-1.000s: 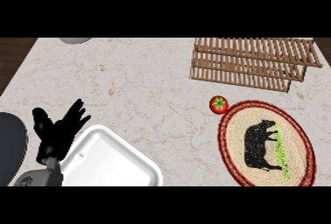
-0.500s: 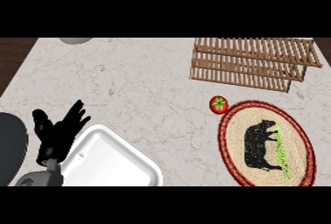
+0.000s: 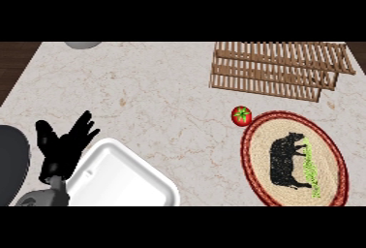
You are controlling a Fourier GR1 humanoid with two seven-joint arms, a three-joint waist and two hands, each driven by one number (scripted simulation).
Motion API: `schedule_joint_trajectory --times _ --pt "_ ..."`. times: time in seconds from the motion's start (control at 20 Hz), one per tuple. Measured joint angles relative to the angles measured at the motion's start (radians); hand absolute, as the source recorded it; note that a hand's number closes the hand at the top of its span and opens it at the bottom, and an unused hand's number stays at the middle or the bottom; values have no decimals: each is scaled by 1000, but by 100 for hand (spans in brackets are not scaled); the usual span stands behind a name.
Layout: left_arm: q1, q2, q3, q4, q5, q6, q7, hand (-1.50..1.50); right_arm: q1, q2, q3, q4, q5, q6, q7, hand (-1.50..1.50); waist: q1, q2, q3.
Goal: Pick the bell pepper from the placemat and place it in the tiered shelf
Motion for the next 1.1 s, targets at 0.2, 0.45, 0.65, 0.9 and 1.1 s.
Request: schedule_joint_trajectory --times 0.2,0.45,0.65,0.9,1.1 --pt "0 -6 2 5 -4 7 -3 0 -21 19 -61 -11 -63 -48 25 -150 -2 -1 1" --pt "7 -3 5 2 1 -2 -11 0 -38 13 -150 -14 -157 -88 22 -150 -3 -1 0" --pt "5 4 10 7 2 -7 -6 0 -57 -13 -207 -24 -212 -129 44 -150 -5 -2 0" --pt "5 1 8 -1 -1 -2 5 0 -46 -91 -236 -25 -211 -211 46 -150 -6 -1 0" --pt "3 3 16 13 -1 -5 -11 0 -28 -154 -264 -27 -209 -278 66 -150 -8 -2 1"
